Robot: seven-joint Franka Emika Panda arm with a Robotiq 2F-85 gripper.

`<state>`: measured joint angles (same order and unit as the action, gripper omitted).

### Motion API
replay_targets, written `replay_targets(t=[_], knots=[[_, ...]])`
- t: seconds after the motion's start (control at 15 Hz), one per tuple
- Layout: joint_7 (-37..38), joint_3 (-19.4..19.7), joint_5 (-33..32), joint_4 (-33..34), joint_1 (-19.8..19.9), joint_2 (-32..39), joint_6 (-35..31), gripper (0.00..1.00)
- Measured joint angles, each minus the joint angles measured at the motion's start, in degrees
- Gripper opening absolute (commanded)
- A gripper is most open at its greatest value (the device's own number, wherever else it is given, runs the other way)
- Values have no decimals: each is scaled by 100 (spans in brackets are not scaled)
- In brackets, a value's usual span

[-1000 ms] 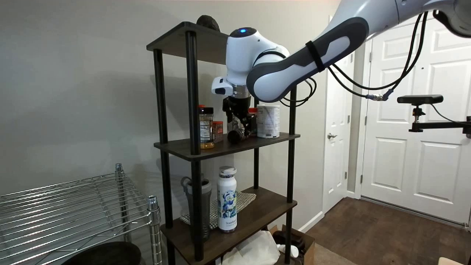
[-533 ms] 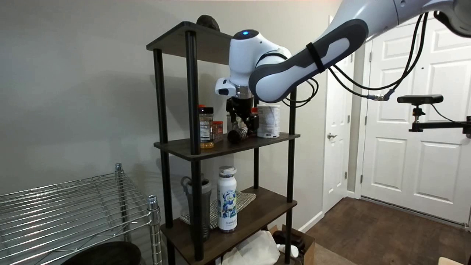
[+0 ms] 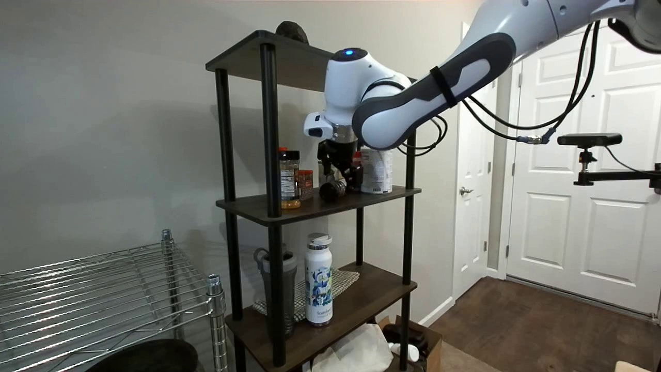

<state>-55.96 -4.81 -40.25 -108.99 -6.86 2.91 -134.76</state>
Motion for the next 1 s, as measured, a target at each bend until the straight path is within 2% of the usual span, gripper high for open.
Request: replay_targets(t=[1.0], knots=[[-1,-18,-69,-17,-7,90,-117,100]])
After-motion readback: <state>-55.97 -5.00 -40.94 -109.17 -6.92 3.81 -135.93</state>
